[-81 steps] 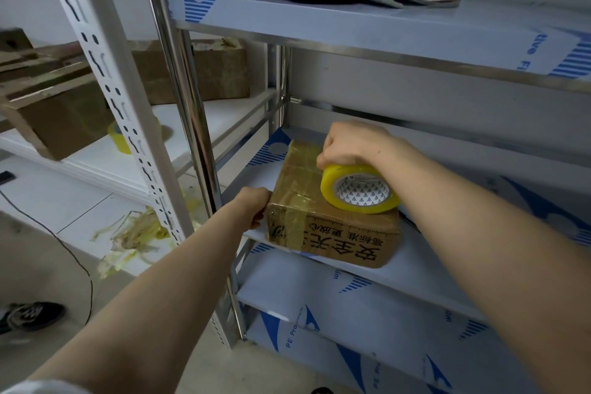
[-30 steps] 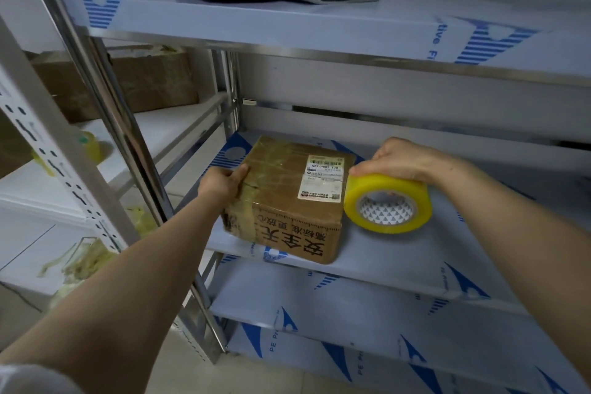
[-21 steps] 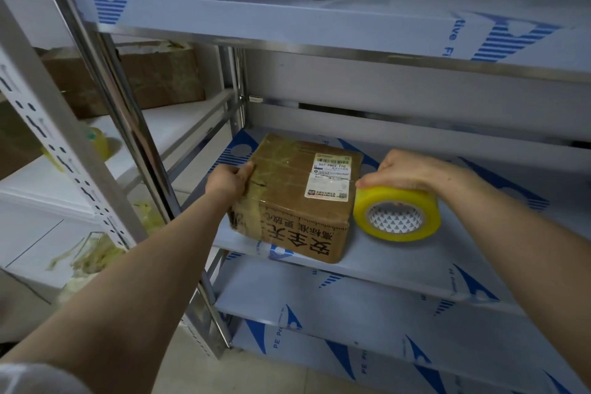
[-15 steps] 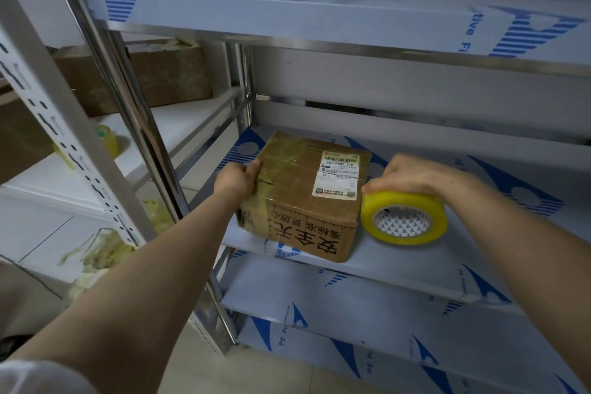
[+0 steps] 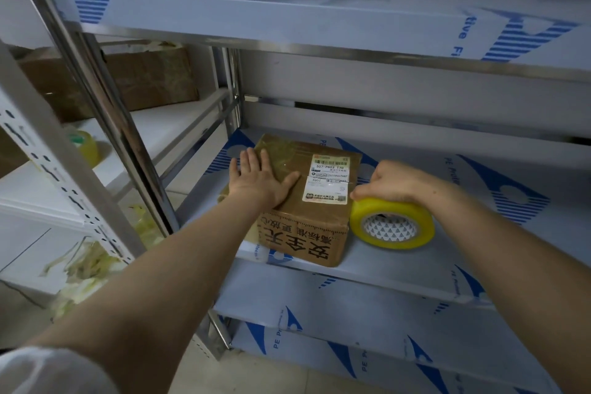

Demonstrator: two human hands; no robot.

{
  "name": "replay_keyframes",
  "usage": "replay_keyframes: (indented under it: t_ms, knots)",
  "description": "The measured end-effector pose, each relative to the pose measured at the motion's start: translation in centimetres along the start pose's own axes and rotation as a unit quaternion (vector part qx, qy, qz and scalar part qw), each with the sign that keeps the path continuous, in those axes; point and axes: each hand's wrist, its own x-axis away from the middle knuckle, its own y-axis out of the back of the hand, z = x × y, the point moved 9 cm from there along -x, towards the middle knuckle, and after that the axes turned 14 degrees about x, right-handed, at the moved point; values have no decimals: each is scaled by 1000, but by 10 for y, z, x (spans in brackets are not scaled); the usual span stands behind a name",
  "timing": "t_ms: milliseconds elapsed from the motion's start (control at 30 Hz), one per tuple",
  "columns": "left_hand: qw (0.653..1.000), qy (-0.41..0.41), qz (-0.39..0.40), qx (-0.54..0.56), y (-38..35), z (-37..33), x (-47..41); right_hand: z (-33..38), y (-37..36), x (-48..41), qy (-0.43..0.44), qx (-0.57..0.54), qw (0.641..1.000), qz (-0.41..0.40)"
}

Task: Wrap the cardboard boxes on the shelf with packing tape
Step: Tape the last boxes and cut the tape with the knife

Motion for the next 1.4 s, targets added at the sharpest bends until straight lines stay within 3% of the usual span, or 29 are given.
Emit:
replay_keyframes:
  t_ms: [100, 233, 333, 733, 800, 900, 1067, 1167, 1300, 1400]
  knots:
    - [1000, 20, 6, -6, -1, -9, 9, -1, -2, 1, -1, -14, 1000, 0]
    - [999, -49, -3, -1, -17, -45, 21, -1, -3, -1, -6, -16, 1000, -5]
    - [999, -36, 25, 9, -21, -50, 24, 0, -3, -1, -8, -10, 1000, -6]
    - [966, -224, 109, 64, -44, -116, 53, -2, -12, -9, -15, -23, 1000, 13]
    - [973, -206, 84, 55, -30, -97, 45, -3, -12, -10, -16, -21, 1000, 11]
    - [994, -110, -1, -23, -8, -47, 23, -2, -11, -10, -15, -22, 1000, 6]
    - [993, -100, 50, 22, -9, -32, 7, -5, -13, -12, -25, -26, 999, 6]
    - [998, -36, -47, -12, 13, 9, -3, -5, -15, -13, -25, -36, 999, 7]
    - [989, 22, -4, 143, 8, 35, -12, -8, -17, -13, -33, -31, 999, 3]
    - [970, 68, -22, 232, 15, 60, -16, -11, -21, -12, -42, -48, 998, 12]
